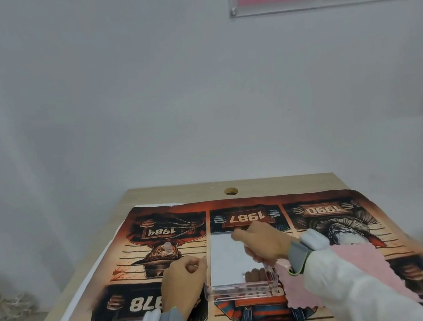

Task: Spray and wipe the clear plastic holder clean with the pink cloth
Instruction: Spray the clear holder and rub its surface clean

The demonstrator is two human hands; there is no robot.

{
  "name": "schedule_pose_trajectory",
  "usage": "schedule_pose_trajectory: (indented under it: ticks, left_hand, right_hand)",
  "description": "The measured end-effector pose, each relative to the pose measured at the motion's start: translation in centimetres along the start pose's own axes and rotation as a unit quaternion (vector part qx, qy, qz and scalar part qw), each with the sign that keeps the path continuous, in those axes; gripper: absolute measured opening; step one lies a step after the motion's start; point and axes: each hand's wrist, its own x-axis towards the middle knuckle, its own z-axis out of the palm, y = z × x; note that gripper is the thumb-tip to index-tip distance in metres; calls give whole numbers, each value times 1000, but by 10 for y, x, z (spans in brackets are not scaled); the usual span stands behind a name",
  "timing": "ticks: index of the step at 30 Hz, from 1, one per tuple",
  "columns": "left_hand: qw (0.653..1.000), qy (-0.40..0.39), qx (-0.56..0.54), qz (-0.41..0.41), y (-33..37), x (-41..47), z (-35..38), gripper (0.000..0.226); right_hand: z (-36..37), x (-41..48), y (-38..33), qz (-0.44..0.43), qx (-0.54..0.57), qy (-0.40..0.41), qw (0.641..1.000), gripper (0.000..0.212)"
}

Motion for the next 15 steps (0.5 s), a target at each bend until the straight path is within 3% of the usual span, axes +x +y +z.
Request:
schedule_pose_trajectory:
  ticks: [6, 15]
  left_hand:
    - [1000, -2, 4, 2, 2, -1, -1, 18]
    - [1000, -4, 4, 8, 2, -1, -2, 18]
  right_hand:
    - [13, -7, -6, -38, -24, -19, 999, 61]
    - [2, -11, 7, -28, -20, -19, 999, 56]
